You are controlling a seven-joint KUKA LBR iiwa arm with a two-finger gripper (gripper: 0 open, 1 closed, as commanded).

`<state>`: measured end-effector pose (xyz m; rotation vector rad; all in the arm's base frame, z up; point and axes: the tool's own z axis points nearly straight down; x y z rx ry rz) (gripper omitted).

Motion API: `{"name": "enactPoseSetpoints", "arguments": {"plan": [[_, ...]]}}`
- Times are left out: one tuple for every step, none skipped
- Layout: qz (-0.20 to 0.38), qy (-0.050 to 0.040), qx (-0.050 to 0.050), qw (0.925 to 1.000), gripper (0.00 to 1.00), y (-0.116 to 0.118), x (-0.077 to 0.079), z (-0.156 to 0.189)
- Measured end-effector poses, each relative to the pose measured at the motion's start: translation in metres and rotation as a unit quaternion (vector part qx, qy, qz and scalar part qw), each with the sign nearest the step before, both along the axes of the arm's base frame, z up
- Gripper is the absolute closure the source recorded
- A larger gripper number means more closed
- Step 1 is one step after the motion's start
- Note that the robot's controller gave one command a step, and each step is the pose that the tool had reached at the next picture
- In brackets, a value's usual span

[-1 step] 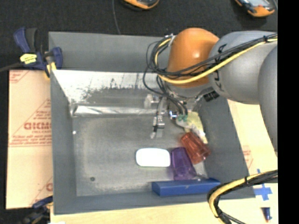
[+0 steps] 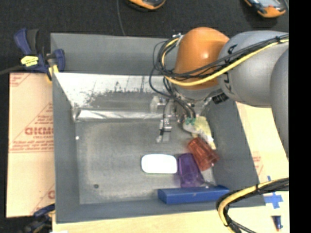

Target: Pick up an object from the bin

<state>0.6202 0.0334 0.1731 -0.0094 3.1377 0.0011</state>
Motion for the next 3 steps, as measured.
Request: {"name": "enactPoseSetpoints", "arguments": {"plan": [[0.055,0.0017,-0.001,0.9985,0.00,-0.008,-0.047,0.018],[0.062,-0.0035,-0.001,0.9981,0.00,-0.031,-0.060,-0.025],[0.082,0.0000,-0.001,0.9966,0.00,-0.042,-0.103,-0.021]]}}
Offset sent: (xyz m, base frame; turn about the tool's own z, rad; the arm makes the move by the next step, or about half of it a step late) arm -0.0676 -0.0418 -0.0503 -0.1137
